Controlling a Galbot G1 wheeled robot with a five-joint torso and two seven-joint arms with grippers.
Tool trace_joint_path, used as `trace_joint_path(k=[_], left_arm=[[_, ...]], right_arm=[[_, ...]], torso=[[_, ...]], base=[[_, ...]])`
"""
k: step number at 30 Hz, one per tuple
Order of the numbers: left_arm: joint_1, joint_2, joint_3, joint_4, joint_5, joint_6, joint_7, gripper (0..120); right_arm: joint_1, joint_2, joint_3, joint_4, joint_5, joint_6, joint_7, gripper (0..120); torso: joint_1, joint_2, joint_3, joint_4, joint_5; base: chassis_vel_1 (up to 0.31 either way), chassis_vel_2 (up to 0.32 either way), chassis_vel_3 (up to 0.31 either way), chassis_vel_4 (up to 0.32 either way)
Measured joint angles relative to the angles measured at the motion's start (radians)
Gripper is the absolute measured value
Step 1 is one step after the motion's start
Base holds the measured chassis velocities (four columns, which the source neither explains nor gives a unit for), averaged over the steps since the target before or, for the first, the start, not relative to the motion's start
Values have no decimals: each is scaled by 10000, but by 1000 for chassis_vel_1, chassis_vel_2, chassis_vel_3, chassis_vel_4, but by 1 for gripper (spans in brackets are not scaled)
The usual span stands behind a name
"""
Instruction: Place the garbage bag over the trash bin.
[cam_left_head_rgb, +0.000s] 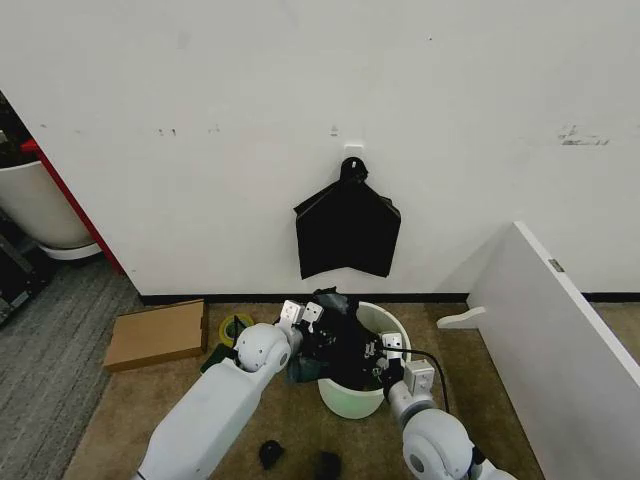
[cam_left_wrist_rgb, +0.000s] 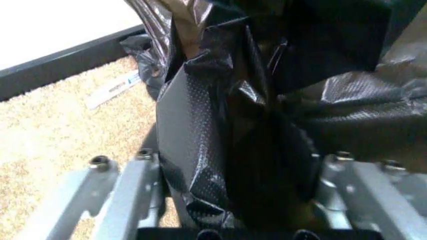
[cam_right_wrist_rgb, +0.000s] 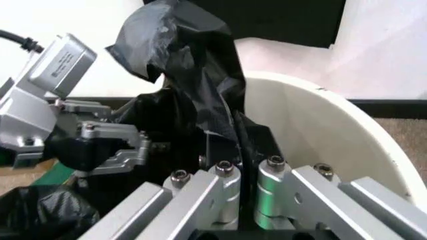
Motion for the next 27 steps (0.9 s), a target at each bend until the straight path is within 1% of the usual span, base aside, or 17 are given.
trace_joint_path(k=[2, 3, 4, 6, 8, 9, 11, 13, 14, 16, 19, 23, 24, 25, 27], left_arm=[[86, 50, -74, -69, -52, 0, 11, 36], [166, 96, -143, -138, -93, 0, 19, 30], [216, 121, -184, -185, -112, 0, 23, 28], [424, 218, -343, -385, -173, 2, 55, 18], [473, 238, -375, -435, -185, 4, 61, 16], [668, 315, -505, -633, -227, 10, 71, 10], [1028, 424, -818, -993, -269, -66, 196, 3], [1368, 535, -1120, -1328, -225, -333, 341, 1], [1681, 660, -1383, -1589, -33, -595, 509, 1], [1766, 702, -1445, -1654, 30, -675, 561, 1], [2467, 1014, -1639, -2093, 380, -1400, 965, 1], [2886, 1157, -1711, -2346, 398, -1886, 1113, 1], [3075, 1233, -1768, -2451, 403, -2150, 1169, 1], [3140, 1261, -1787, -2482, 411, -2245, 1196, 1], [3481, 1423, -1868, -2608, 562, -2820, 1412, 1]], right_arm=[[2, 0, 23, -41, -83, 121, -1, 0], [1, 1, 45, -109, -182, 230, -3, 0], [-1, 8, 57, -151, -265, 302, -6, 0], [-10, 9, 108, -349, -680, 593, -63, 0], [-12, 7, 118, -384, -756, 657, -85, 0], [-39, -13, 188, -590, -1248, 1072, -285, 0], [-107, -72, 302, -802, -1819, 1590, -652, 0], [-181, -130, 388, -889, -2063, 1997, -963, 0], [-230, -191, 470, -894, -2067, 2355, -1263, 0], [-238, -206, 496, -894, -2039, 2473, -1359, 0], [-220, -349, 740, -901, -1458, 3458, -2318, 0], [-165, -397, 801, -970, -1118, 3730, -2638, 0], [-140, -379, 801, -988, -961, 3790, -2720, 0], [-130, -368, 802, -998, -902, 3810, -2747, 0], [-97, -253, 881, -1036, -508, 3971, -2933, 0]], torso=[[0, 0, 0, 0, -1], [0, 0, 0, 0, -1], [1, 0, 1, -1, -1], [1, 0, 1, 0, -2], [2, 0, 1, -1, -2], [2, -1, 2, -1, -1], [2, -1, 2, -2, -3], [2, -1, 2, -5, -4], [2, -1, 1, -2, 1], [2, 0, 1, -1, 2], [2, -1, 2, 4, -1], [2, 0, 1, -4, -2], [2, 0, 1, -3, 0], [2, -1, 1, -2, 0], [2, -1, 1, 1, 0]], base=[[0, 0, 0, 0], [0, 0, 0, 0], [0, 0, 0, 0], [0, 0, 0, 0], [0, 0, 0, 0], [0, 0, 0, 0], [0, 0, 0, 0], [0, 0, 0, 0], [0, 0, 0, 0], [0, 0, 0, 0], [0, 0, 0, 0], [0, 0, 0, 0], [0, 0, 0, 0], [0, 0, 0, 0], [0, 0, 0, 0]])
